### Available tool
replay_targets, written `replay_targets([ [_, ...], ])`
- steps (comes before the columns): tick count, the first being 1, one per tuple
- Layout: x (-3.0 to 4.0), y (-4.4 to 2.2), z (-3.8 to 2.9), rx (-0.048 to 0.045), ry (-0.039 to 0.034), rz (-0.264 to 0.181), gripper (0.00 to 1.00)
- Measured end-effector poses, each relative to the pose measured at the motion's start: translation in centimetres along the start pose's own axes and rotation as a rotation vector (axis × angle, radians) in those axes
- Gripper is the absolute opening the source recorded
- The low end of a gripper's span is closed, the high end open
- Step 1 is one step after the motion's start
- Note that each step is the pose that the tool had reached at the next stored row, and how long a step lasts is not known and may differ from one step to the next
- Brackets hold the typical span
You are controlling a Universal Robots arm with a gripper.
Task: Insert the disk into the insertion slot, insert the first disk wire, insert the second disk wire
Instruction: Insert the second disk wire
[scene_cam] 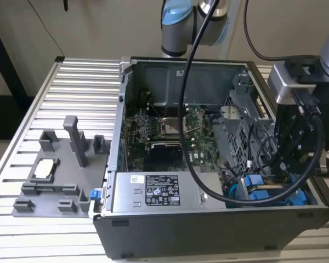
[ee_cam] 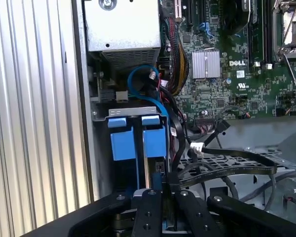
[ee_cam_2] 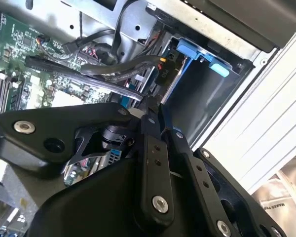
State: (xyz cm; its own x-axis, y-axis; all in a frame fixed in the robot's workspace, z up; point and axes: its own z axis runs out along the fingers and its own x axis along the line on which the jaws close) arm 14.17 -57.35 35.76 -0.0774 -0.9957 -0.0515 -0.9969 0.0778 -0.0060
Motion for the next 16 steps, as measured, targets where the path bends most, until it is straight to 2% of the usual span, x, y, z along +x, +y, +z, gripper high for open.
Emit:
replay_targets([
  [1, 0.04, 0.00, 0.03, -0.0002, -0.0045, 0.004, 0.16],
  [4, 0.05, 0.00, 0.11, -0.0017, -0.0318, 0.017, 0.16],
  [5, 0.06, 0.00, 0.12, -0.0019, -0.0354, 0.020, 0.16],
  [13, 0.18, -0.11, 0.34, -0.0031, -0.0356, 0.011, 0.16],
  [16, 0.42, -0.17, 0.50, -0.0038, -0.0356, 0.005, 0.16],
])
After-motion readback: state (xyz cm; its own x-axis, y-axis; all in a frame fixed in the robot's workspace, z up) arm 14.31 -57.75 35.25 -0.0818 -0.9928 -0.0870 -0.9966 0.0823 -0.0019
